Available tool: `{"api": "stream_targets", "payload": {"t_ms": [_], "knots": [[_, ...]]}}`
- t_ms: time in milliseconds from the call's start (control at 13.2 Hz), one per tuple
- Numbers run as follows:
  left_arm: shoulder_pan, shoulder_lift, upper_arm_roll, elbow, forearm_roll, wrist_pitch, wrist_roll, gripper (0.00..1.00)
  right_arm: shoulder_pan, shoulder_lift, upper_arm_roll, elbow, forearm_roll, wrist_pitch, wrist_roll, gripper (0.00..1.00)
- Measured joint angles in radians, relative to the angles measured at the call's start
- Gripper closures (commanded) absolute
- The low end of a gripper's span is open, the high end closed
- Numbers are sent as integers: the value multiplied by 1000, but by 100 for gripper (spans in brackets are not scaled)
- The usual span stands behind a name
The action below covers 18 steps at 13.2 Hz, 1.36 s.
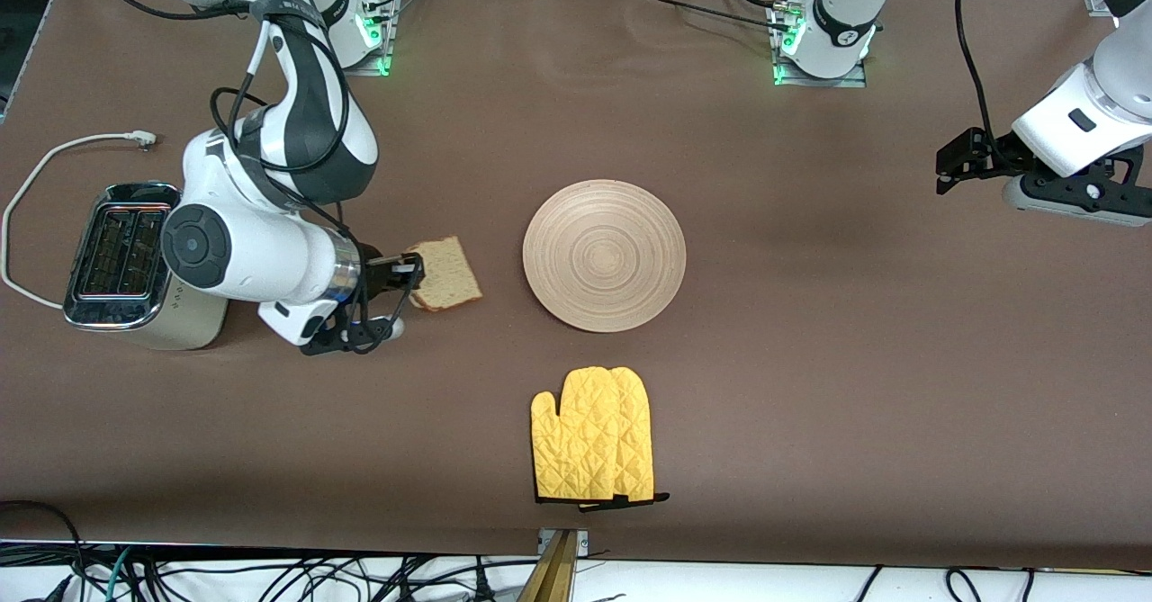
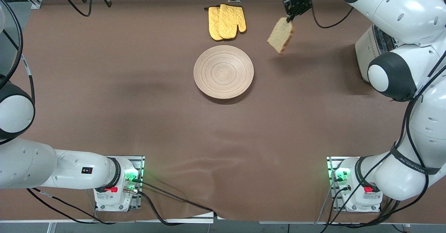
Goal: Move plate and put bread in toaster
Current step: 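Carry the bread with the right gripper above the toaster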
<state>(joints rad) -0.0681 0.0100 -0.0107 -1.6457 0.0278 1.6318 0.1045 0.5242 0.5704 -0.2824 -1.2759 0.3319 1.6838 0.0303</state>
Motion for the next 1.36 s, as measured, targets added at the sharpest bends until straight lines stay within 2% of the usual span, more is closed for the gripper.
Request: {"api": "stream_targets", "payload": {"t_ms": [303,605,832,1135,1362], "knots": [[0,1,-1,1,0,0,0,0,2,-45,-54,8,-207,-145,6,100],[0,2,-1,2,0,0,0,0,0,-98,-172,10,-377,-290,6,100],[0,3,-1,2,0,0,0,0,-4,-137,-231,9,-557,-381,4,100],[0,3,-1,3,0,0,0,0,-7,-144,-348,-12,-707,-401,-7,100],[0,4,-1,3,0,0,0,0,-34,-132,-364,-32,-785,-349,-8,100]]}}
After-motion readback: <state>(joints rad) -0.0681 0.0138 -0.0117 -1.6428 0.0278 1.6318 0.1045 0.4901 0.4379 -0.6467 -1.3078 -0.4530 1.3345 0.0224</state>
